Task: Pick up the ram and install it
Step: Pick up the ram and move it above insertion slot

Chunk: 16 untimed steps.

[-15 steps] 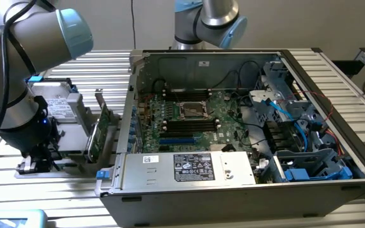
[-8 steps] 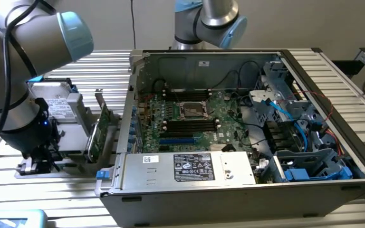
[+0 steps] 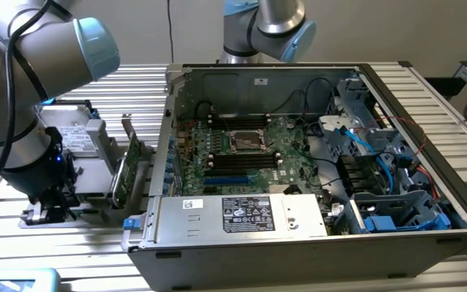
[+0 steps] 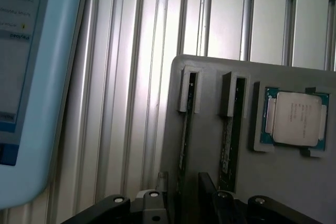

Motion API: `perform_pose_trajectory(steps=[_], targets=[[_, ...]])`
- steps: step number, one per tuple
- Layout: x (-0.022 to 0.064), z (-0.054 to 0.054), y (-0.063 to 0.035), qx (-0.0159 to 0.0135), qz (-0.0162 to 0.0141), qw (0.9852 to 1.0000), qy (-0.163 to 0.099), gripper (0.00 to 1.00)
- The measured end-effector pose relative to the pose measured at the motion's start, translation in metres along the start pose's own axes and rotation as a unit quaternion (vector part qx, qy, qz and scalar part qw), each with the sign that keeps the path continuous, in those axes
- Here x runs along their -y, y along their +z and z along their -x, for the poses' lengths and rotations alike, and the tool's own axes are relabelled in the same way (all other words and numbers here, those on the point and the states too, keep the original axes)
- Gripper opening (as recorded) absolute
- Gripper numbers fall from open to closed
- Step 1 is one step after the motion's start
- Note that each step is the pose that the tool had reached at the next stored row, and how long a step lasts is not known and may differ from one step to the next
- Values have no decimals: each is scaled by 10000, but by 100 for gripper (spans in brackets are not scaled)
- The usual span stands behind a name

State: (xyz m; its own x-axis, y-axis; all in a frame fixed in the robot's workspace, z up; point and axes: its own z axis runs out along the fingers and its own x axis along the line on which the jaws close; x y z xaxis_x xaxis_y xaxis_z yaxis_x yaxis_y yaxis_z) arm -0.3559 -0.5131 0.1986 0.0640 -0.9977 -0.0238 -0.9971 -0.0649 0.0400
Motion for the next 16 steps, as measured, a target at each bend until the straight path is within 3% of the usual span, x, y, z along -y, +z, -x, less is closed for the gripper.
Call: perform_pose_trajectory(steps=[5,7,9,16], targets=[[-7,1,4,8,11,10000,0,35],[-9,0,3,10,12,10000,0,16],[-13,1,-3,12,11,10000,0,13],[-33,5,-303,12,12,10000,1,13]])
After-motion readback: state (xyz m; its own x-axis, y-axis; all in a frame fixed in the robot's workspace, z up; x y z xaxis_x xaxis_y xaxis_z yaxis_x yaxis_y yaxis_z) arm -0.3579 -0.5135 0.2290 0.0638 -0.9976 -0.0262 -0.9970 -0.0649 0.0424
